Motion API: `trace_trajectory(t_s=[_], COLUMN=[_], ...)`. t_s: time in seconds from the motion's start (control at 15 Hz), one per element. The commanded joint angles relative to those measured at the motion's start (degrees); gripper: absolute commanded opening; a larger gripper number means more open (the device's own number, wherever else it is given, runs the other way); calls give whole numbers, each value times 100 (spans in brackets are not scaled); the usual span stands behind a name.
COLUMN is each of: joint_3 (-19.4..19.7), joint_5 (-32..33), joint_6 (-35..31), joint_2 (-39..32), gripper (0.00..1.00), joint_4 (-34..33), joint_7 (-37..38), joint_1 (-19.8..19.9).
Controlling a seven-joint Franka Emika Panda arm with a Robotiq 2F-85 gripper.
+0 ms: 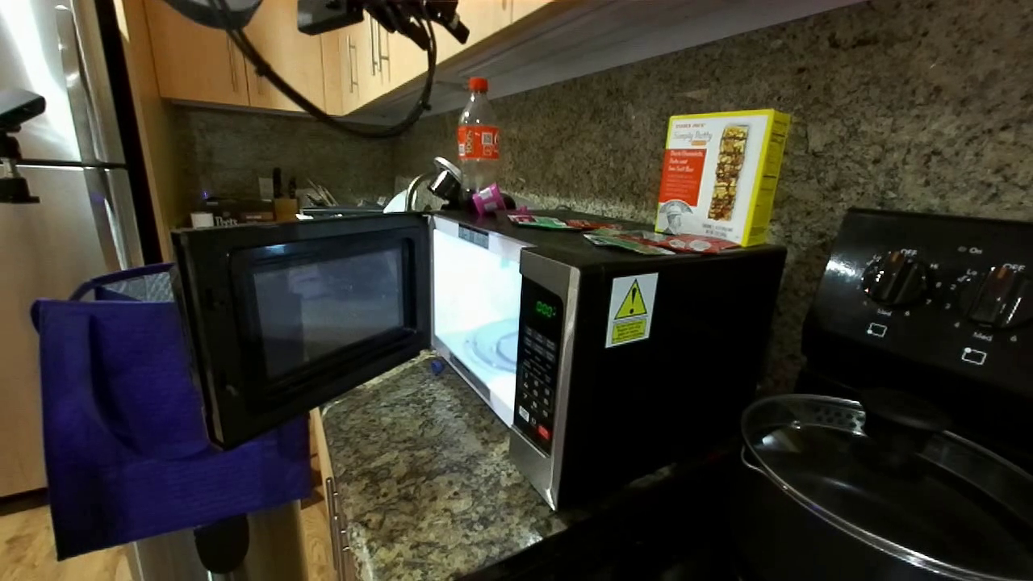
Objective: Pick up the bottle and put it in the bag
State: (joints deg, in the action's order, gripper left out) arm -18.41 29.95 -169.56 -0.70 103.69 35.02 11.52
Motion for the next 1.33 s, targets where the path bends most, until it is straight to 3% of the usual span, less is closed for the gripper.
trace_trajectory(t_s=[0.0,0.13,0.27,0.33,0.67,0.8,1.0,1.27], joint_3=[-18,-240,-447,161,851,1160,1260,1355], joint_5=[1606,1987,1672,1377,1346,1540,2000,1951], joint_6=[1157,1918,2628,2938,3953,4228,4822,5625], joint_2=[-665,-1036,-1407,-1533,-2151,-2337,-2550,-2794], gripper=[100,100,100,100,100,100,100,100], joint_4=[-1465,-1927,-2323,-2523,-3489,-3833,-4257,-4769], joint_7=[1177,1233,771,544,559,725,966,893], joint_1=[-311,-627,-936,-1682,-2734,-3033,-3179,-3360])
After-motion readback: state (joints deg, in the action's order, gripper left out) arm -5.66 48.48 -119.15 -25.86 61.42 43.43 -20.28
